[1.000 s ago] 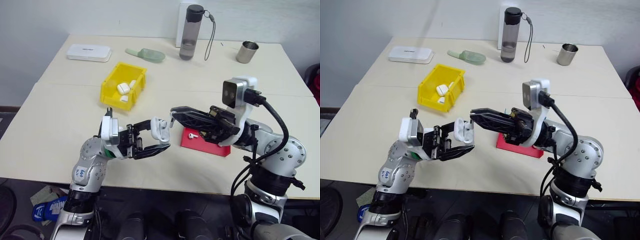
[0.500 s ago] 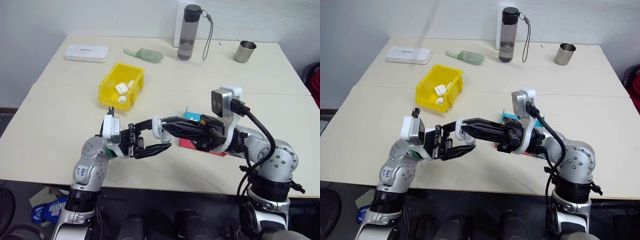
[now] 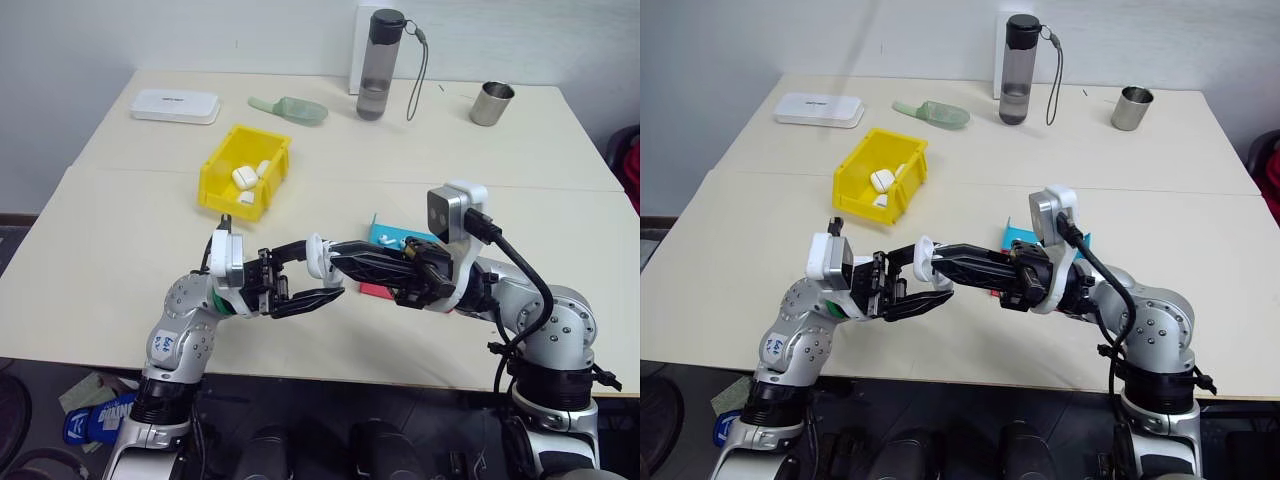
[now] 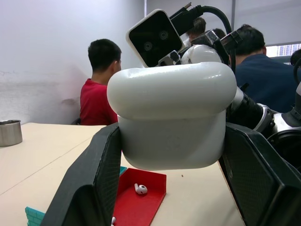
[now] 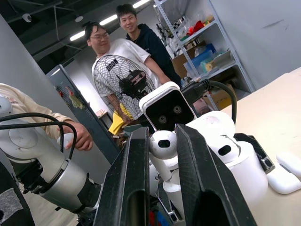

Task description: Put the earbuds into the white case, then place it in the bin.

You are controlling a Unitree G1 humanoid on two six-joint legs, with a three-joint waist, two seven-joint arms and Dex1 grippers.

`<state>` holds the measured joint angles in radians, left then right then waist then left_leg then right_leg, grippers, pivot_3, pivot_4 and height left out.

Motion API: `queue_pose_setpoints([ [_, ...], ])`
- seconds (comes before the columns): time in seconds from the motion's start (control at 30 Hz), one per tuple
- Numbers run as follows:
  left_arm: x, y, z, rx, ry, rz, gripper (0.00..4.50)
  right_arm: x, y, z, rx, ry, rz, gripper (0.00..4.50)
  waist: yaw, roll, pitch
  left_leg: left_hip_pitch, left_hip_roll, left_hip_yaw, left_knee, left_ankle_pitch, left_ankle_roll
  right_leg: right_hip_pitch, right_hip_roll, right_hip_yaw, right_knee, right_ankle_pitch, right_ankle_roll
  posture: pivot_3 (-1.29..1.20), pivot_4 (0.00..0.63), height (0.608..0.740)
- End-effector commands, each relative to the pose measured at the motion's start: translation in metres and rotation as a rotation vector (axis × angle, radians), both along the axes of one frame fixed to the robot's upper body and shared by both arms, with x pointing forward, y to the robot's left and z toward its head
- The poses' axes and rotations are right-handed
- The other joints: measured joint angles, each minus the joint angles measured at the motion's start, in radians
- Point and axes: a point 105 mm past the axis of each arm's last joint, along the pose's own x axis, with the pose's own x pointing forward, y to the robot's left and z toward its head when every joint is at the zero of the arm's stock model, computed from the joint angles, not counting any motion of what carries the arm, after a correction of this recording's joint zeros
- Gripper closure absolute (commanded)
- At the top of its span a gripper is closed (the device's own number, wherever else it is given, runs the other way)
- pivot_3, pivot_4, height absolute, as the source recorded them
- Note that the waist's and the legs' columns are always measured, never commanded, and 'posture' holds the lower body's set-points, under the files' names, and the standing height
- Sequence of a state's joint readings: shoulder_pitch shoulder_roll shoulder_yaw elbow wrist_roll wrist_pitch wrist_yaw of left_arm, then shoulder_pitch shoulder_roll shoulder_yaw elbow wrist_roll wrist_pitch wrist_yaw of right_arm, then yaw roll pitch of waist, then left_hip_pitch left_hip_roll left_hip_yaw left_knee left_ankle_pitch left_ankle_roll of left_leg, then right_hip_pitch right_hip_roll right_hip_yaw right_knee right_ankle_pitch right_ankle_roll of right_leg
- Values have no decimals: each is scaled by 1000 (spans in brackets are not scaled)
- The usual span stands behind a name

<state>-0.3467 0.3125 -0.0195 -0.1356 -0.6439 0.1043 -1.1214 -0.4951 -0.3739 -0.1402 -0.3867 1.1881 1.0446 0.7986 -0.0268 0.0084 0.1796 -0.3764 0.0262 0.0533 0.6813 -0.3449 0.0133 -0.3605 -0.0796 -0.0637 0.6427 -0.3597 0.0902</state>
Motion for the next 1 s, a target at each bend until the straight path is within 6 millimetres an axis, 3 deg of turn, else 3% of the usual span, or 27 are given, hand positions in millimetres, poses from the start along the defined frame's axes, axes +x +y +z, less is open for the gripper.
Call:
queue_pose_setpoints([
  [0.03,-7,-1,13,-32,-58,-19,1711,4,-2,-7,-29,6,-29,4106,0,0,0,0,0,0,0,0,0,0,0,0,0,0,0,0,150,740],
  [0.67,-7,0,13,-42,-61,-10,1711,9,-1,-25,-145,21,-51,4106,1,0,0,0,0,0,0,0,0,1,0,0,-2,0,0,0,150,740],
  [0.73,-7,0,14,-43,-61,-12,1711,11,0,-18,-116,-16,-80,3375,1,0,0,0,0,0,0,0,0,1,0,0,-3,0,0,0,150,740],
  [0.8,-7,-1,13,-42,-61,-13,1711,1,-1,-15,-120,-21,-15,2788,1,0,0,0,0,0,0,0,0,1,0,0,-3,0,0,0,150,740],
  [1.0,-3,12,5,10,-24,33,1711,-6,-41,6,-76,-45,-74,750,10,-1,1,0,0,-2,0,-1,1,2,0,-1,-6,0,0,0,150,740],
])
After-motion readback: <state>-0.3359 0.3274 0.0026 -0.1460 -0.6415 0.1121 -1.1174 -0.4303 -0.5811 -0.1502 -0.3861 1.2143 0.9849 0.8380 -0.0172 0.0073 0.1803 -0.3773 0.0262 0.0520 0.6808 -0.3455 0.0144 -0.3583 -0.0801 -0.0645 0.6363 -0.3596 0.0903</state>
